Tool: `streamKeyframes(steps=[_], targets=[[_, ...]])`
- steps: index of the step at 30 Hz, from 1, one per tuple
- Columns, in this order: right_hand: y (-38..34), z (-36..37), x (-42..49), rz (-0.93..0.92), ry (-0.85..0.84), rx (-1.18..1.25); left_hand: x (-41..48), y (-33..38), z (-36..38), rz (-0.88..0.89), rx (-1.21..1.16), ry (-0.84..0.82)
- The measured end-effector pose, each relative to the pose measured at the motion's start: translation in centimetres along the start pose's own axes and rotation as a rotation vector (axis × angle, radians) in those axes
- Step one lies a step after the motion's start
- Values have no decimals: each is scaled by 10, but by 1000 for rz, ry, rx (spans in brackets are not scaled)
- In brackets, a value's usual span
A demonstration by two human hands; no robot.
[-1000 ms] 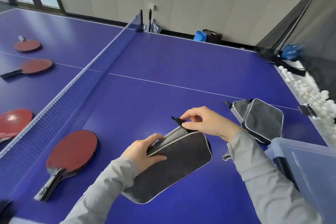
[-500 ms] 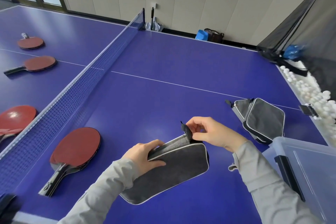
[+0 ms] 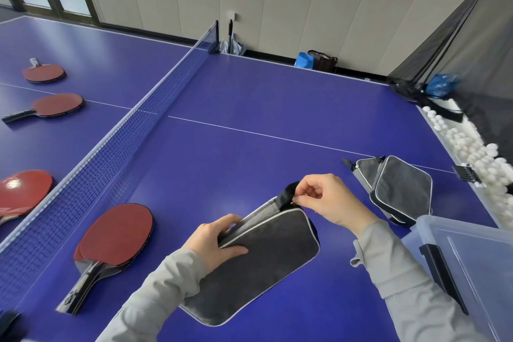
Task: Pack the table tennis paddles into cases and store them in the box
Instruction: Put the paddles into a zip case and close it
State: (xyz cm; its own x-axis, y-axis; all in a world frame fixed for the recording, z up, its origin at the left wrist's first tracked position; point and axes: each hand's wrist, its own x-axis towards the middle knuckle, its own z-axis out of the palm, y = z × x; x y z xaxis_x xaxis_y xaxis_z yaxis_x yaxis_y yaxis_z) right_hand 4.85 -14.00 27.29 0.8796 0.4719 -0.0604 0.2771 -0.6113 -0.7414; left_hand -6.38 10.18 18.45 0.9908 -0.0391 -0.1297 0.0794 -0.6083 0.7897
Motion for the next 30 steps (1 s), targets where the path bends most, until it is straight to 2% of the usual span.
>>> streamKeyframes(steps=[4, 9, 12, 16, 22, 30], targets=[[16, -1, -4, 55, 57, 103, -7, -7, -15, -28, -186, 71], [33, 10, -11, 111, 147, 127, -15, -10, -32, -81, -555, 147], [37, 14, -15, 100, 202, 82, -14, -13, -38, -140, -697, 186], [38, 24, -20, 86, 258, 7, -9, -10, -38, -200, -817, 219], [38, 45, -37, -95, 385, -30, 1, -1, -30, -326, -921, 338], [47, 81, -75, -130, 468, -12, 14, 11, -28, -455, -970, 707]])
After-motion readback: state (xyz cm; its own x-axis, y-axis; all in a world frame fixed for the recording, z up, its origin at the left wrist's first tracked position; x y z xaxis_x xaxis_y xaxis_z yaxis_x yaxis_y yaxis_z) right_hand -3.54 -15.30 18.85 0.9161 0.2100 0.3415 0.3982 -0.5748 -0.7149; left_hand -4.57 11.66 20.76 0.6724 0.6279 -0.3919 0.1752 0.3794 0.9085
